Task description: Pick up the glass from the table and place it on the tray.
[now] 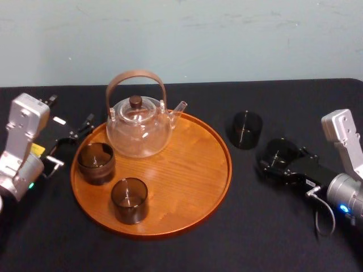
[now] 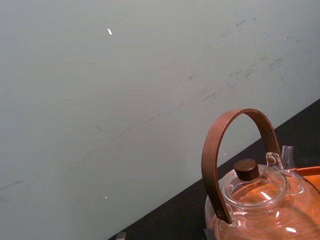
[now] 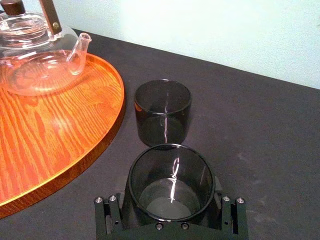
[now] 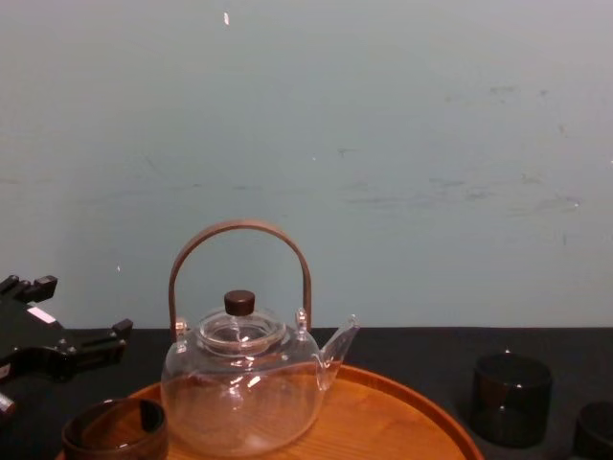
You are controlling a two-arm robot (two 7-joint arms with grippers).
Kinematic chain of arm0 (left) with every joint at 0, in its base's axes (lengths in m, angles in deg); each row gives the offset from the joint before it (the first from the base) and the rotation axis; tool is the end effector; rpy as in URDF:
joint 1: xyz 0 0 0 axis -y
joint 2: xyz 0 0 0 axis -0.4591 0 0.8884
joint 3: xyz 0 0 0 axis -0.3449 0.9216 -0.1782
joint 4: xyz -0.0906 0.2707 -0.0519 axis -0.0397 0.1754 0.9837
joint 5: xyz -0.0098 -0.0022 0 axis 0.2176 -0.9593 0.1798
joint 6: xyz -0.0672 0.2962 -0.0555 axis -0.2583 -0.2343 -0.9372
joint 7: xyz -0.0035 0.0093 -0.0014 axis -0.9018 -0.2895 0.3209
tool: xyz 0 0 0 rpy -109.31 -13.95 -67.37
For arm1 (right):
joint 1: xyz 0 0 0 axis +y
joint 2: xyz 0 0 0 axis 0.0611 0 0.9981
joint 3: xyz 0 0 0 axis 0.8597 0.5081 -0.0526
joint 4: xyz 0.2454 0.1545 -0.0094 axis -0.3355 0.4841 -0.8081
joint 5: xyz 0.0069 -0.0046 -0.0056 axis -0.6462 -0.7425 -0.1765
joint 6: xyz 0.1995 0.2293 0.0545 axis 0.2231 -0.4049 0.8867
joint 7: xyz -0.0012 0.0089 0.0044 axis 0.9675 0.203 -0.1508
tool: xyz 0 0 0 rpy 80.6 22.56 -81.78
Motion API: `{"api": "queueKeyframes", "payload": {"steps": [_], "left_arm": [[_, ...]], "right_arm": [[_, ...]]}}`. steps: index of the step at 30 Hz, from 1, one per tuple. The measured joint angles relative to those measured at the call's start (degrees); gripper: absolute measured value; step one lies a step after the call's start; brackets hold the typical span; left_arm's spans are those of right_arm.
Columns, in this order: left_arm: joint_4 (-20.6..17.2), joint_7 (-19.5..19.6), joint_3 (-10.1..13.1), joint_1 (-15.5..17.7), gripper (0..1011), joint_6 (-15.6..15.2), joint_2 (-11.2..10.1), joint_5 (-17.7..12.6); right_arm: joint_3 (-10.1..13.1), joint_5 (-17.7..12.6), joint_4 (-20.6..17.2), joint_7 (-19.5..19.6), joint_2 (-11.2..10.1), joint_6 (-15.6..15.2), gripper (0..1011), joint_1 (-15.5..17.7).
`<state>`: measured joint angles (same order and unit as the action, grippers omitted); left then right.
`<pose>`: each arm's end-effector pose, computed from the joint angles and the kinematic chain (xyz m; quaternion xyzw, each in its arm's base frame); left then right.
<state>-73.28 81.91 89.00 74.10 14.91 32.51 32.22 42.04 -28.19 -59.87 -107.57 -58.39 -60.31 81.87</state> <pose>0.3581 0.0827 -0.3023 0.1415 -0.1325 0.5800 0.7912 0.3413 -0.0918 -0.3138 -0.1737 0.0859 -0.4961 0.8464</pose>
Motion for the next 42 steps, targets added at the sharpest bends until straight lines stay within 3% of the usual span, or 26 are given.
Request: {"api": "queueKeyframes", "payload": {"steps": [12, 17, 25, 36, 42], "left_arm": [[0.0, 0.0, 0.0, 0.0, 1001, 0.0, 0.0, 0.0], [0.0, 0.0, 0.0, 0.0, 1001, 0.0, 0.0, 0.0], [0.0, 0.0, 0.0, 0.0, 1001, 0.0, 0.0, 0.0], [0.0, 0.0, 0.0, 0.0, 1001, 0.0, 0.0, 0.0], [0.0, 0.0, 0.0, 0.0, 1002, 0.0, 0.0, 0.0]], "right_arm": [[-0.2, 0.1, 0.2, -0.3, 0.0, 0.3, 1002, -0.2], [-0.2, 0.1, 0.2, -0.2, 0.0, 0.2, 912, -0.2], [0.1, -0.7, -0.2, -1.1, -0.3, 0.8, 904, 0.3], [0.3, -1.6, -4.6, -1.4, -1.8, 0.7, 905, 1.9], [-0.8, -1.5, -8.1, -1.4, -2.5, 0.0, 904, 2.1]]}}
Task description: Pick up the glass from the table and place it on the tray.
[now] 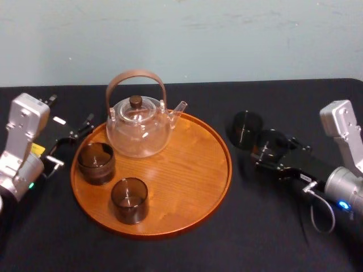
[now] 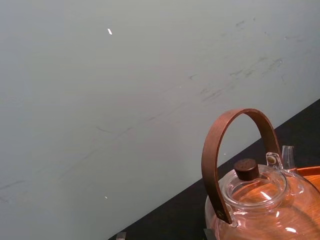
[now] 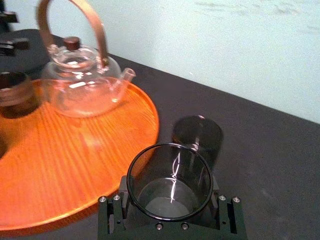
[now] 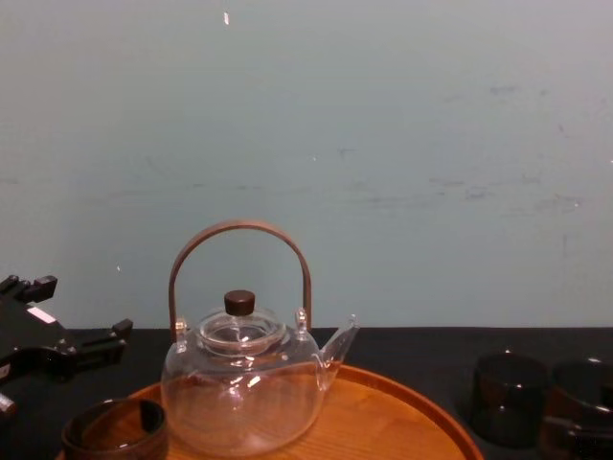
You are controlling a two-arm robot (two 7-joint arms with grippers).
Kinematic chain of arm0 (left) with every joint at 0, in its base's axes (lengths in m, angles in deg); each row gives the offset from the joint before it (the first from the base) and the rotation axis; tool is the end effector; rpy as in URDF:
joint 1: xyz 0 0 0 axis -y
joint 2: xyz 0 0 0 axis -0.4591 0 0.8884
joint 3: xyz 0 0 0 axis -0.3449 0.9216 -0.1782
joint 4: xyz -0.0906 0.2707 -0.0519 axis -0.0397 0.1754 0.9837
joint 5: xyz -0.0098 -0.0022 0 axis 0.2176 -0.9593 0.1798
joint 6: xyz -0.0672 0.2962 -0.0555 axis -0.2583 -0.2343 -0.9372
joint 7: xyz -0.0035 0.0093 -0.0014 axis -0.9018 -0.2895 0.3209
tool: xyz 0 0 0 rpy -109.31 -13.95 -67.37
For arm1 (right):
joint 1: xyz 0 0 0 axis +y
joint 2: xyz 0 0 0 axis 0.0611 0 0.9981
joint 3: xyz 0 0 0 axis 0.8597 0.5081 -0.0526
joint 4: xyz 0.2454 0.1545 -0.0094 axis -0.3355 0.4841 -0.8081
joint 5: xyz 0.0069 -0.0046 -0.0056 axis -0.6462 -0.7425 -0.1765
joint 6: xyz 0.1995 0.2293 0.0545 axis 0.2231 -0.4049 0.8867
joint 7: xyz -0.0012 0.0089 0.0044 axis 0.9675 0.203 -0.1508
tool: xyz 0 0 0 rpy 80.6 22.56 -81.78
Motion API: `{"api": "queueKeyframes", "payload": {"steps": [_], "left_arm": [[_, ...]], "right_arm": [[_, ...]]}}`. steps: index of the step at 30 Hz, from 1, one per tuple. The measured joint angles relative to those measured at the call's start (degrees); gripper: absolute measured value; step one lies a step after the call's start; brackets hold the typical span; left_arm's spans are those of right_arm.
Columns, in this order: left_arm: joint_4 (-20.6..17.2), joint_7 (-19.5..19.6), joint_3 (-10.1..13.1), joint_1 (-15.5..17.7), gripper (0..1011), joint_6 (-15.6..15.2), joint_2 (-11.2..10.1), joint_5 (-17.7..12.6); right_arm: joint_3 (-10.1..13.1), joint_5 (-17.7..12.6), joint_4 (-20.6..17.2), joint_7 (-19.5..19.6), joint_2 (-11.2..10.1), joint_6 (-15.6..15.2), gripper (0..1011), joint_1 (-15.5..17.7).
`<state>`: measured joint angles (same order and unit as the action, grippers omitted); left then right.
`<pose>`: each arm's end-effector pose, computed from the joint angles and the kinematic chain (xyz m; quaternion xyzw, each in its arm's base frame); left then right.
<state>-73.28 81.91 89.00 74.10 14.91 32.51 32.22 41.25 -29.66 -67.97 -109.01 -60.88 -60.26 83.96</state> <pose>0.3581 0.0827 -0.3023 0.1415 -0.1325 0.5800 0.7912 0.3310 -0.0791 -0.2857 -0.1531 0.0532 -0.4584 0.8738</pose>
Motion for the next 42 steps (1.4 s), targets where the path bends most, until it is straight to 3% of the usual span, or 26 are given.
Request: {"api": "queueKeyframes", "payload": {"steps": [10, 25, 42], "left_arm": [[0.0, 0.0, 0.0, 0.0, 1001, 0.0, 0.0, 0.0], [0.0, 0.0, 0.0, 0.0, 1001, 0.0, 0.0, 0.0], [0.0, 0.0, 0.0, 0.0, 1001, 0.0, 0.0, 0.0]], "right_arm": [[-4.2, 1.6, -1.9, -1.0, 0.9, -0.8, 904, -2.0], [-9.6, 2.3, -0.4, -2.2, 4.3, -1.2, 905, -5.2], [-13.0, 1.9, 2.9, -3.3, 6.4, -1.2, 905, -6.8]]}}
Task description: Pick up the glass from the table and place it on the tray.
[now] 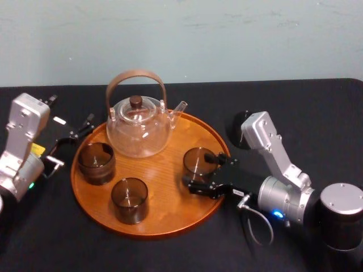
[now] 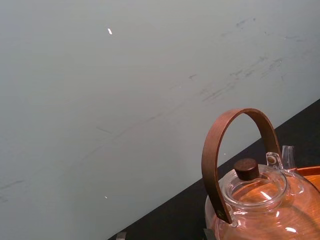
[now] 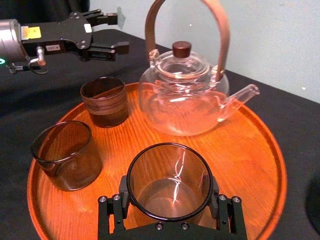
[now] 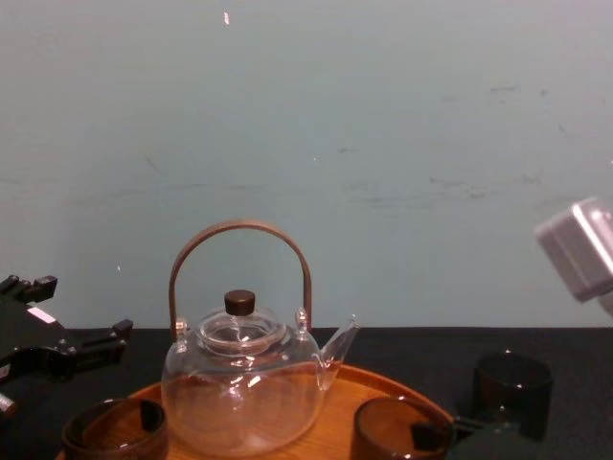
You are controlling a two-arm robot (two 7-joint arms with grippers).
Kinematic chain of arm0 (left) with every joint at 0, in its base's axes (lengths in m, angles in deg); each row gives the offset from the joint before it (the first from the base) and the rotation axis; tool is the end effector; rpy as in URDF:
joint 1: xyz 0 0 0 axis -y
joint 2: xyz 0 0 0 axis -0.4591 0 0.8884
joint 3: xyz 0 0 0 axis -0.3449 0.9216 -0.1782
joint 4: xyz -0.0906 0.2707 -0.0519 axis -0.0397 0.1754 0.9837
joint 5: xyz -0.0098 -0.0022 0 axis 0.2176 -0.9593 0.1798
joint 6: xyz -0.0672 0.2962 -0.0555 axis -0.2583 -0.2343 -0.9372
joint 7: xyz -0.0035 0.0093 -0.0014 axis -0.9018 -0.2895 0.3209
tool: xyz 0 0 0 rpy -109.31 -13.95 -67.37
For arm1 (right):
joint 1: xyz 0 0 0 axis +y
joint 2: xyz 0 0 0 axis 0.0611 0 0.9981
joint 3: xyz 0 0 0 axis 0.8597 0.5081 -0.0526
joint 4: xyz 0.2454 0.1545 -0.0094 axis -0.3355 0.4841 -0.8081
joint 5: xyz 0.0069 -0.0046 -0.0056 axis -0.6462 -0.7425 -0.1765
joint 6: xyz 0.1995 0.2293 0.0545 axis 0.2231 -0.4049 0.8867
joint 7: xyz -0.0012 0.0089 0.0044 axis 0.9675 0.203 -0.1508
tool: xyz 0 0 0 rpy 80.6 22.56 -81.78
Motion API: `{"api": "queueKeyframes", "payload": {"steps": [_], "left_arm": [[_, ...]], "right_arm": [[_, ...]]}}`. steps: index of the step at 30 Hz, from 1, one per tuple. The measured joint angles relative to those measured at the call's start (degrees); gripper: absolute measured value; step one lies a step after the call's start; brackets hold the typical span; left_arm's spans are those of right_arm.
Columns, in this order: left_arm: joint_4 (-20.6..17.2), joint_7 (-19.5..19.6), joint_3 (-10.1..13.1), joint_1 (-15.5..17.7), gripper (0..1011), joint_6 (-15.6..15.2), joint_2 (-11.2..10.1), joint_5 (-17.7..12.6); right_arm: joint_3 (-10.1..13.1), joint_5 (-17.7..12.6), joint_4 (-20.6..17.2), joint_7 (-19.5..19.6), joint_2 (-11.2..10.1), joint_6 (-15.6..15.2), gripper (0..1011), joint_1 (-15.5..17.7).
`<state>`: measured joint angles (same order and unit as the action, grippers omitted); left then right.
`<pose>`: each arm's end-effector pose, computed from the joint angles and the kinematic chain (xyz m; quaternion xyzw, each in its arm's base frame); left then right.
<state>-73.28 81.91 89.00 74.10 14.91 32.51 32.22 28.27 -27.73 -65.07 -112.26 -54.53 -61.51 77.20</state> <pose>0.3581 0.0827 -0.3023 0.1415 -0.1325 0.5800 0.7912 0.3431 0.0109 -0.2984 -0.1494 0.0672 -0.3444 0.9244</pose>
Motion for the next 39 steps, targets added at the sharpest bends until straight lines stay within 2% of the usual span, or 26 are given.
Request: {"api": "queueKeyframes", "payload": {"steps": [14, 39], "left_arm": [[0.0, 0.0, 0.0, 0.0, 1002, 0.0, 0.0, 0.0], [0.0, 0.0, 0.0, 0.0, 1001, 0.0, 0.0, 0.0]], "right_arm": [[-2.8, 1.0, 2.0, -0.5, 1.6, 0.1, 904, -1.7], [-4.0, 0.7, 3.2, -1.5, 1.9, -0.3, 904, -2.0]]}}
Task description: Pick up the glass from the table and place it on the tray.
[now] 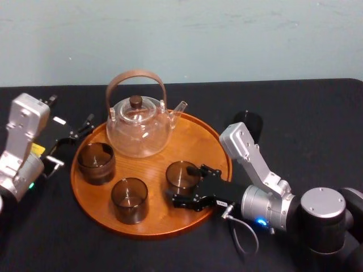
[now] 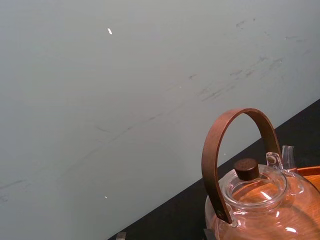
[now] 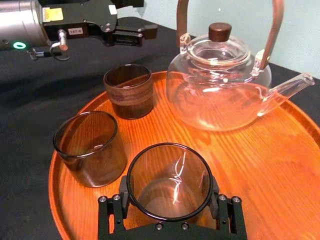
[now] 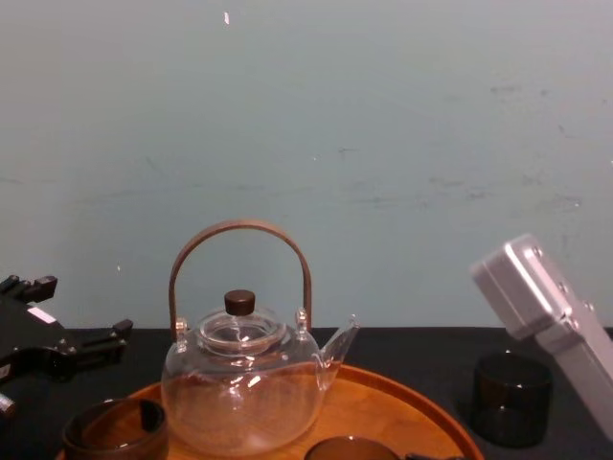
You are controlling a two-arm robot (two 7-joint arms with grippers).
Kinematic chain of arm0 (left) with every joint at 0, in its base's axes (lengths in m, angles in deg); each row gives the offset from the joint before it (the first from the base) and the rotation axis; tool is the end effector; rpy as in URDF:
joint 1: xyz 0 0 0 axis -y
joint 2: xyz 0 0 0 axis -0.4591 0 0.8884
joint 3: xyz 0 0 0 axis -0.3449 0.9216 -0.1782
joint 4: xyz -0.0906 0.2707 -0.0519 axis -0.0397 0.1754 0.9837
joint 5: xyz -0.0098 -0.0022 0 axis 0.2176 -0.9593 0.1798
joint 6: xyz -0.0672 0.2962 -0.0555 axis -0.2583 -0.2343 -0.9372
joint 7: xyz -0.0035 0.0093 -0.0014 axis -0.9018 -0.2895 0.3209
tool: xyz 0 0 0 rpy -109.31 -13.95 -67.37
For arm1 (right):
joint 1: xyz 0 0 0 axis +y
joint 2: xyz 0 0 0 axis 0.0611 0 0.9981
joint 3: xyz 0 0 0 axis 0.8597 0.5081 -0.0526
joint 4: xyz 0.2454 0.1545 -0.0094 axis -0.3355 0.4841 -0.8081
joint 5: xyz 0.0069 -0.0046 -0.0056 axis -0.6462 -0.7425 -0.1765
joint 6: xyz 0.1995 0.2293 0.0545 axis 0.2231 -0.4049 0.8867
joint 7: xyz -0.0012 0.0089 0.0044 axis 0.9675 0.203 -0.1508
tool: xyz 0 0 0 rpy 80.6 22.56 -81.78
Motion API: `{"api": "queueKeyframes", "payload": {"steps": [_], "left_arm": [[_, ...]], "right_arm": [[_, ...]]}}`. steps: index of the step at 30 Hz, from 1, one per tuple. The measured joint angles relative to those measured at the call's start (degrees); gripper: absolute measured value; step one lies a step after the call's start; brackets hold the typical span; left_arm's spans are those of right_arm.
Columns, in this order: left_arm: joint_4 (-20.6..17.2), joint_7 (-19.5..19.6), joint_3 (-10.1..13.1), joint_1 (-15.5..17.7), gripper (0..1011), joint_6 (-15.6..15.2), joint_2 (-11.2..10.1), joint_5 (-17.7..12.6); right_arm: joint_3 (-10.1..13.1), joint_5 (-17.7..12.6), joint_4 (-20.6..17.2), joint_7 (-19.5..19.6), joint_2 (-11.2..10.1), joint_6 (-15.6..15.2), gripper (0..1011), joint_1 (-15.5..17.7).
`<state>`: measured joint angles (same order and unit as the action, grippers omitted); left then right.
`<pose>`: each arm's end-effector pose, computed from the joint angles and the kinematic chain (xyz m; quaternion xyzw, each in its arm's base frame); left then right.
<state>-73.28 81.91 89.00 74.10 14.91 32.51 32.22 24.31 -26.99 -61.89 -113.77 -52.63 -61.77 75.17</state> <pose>0.3581 0.0827 -0.3023 0.1415 -0.1325 0.5800 0.7912 0.3454 0.0331 -0.3109 -0.1631 0.0791 -0.3089 0.9337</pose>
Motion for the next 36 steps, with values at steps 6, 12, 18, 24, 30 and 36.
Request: {"api": "queueKeyframes", "payload": {"steps": [6, 12, 18, 24, 30, 36], "left_arm": [[0.0, 0.0, 0.0, 0.0, 1001, 0.0, 0.0, 0.0], [0.0, 0.0, 0.0, 0.0, 1001, 0.0, 0.0, 0.0], [0.0, 0.0, 0.0, 0.0, 1001, 0.0, 0.0, 0.0], [0.0, 0.0, 0.0, 0.0, 1002, 0.0, 0.0, 0.0], [0.0, 0.0, 0.0, 0.0, 1001, 0.0, 0.0, 0.0], [0.0, 0.0, 0.0, 0.0, 1001, 0.0, 0.0, 0.0]], "right_arm": [[-0.1, -0.1, 0.1, -0.2, -0.1, -0.1, 904, -0.1], [0.0, -0.1, 0.0, -0.1, 0.0, -0.1, 904, -0.1], [0.0, -0.1, 0.0, 0.0, 0.0, -0.1, 904, -0.1], [0.0, -0.1, 0.0, 0.0, 0.0, 0.0, 992, 0.0], [0.1, -0.1, -0.1, 0.0, 0.0, 0.0, 1002, 0.0], [0.5, -0.7, -1.1, 0.0, -0.7, 0.4, 1003, 0.6]]}}
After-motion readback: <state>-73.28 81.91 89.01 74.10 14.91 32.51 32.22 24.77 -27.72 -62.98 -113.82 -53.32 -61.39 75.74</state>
